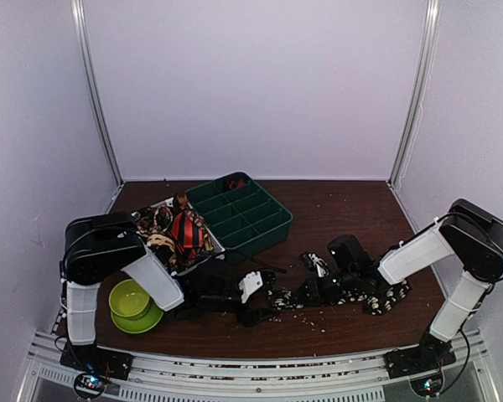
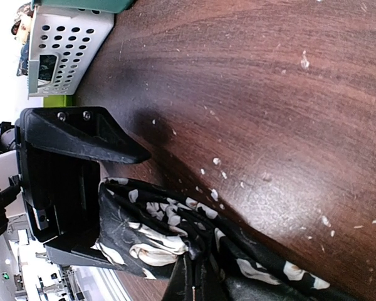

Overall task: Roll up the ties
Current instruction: Roll the tie at the center of the board.

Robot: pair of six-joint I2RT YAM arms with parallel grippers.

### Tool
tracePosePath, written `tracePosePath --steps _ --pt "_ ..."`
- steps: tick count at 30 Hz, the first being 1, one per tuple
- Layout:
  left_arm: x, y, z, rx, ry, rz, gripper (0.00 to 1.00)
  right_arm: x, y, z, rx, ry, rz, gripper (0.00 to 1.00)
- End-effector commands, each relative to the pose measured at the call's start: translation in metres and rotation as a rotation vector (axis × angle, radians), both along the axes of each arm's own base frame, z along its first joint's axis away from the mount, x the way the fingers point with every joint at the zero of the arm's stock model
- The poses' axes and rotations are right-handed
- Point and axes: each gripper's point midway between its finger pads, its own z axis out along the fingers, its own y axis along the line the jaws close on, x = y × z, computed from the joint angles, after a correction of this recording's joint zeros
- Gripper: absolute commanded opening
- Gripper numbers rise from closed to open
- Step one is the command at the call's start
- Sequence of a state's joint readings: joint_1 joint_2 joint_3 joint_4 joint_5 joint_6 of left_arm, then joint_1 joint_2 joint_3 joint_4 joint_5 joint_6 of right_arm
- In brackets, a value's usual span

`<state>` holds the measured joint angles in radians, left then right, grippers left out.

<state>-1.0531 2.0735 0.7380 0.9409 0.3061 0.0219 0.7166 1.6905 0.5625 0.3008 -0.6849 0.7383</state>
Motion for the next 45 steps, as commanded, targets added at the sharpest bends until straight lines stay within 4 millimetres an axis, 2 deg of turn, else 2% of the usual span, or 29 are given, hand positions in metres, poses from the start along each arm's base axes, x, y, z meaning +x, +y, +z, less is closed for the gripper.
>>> tracePosePath --steps 1,4,10,14,16,22,28,34,37,39,45 --pt "0.002 -0.011 0.011 -0.071 -0.048 -0.026 0.71 -0.032 -0.063 -0.068 -0.330 0.138 -0.059 0.00" --pt "0.001 -0.012 0.012 -0.080 -0.056 -0.035 0.64 -0.031 -0.066 -0.069 -0.348 0.130 -0.055 0.00" --pt "-0.003 -0.015 0.031 -0.127 -0.080 -0.064 0.46 -0.031 -0.069 -0.072 -0.367 0.128 -0.050 0.00" --pt "-0.004 -0.024 0.042 -0.149 -0.090 -0.088 0.44 -0.029 -0.065 -0.071 -0.358 0.129 -0.050 0.00" --pt "-0.003 -0.029 0.042 -0.148 -0.085 -0.093 0.43 -0.029 -0.064 -0.070 -0.354 0.128 -0.046 0.00" --pt "0.002 -0.044 0.031 -0.121 -0.062 -0.112 0.43 -0.026 -0.061 -0.067 -0.342 0.122 -0.040 0.00" --pt "0.001 -0.052 0.010 -0.068 -0.020 -0.143 0.43 -0.024 -0.057 -0.064 -0.330 0.114 -0.038 0.00" --pt "0.009 -0.044 -0.020 0.080 -0.030 -0.110 0.41 -0.021 -0.053 -0.057 -0.300 0.090 -0.032 0.00" --pt "0.012 -0.038 -0.034 0.175 -0.025 -0.103 0.36 -0.019 -0.050 -0.045 -0.269 0.059 -0.023 0.00" --pt "0.010 -0.033 -0.037 0.206 -0.012 -0.111 0.34 -0.018 -0.050 -0.034 -0.243 0.029 -0.023 0.01" --pt "0.001 -0.020 -0.040 0.270 0.042 -0.166 0.33 -0.009 -0.050 0.011 -0.106 -0.054 -0.047 0.26"
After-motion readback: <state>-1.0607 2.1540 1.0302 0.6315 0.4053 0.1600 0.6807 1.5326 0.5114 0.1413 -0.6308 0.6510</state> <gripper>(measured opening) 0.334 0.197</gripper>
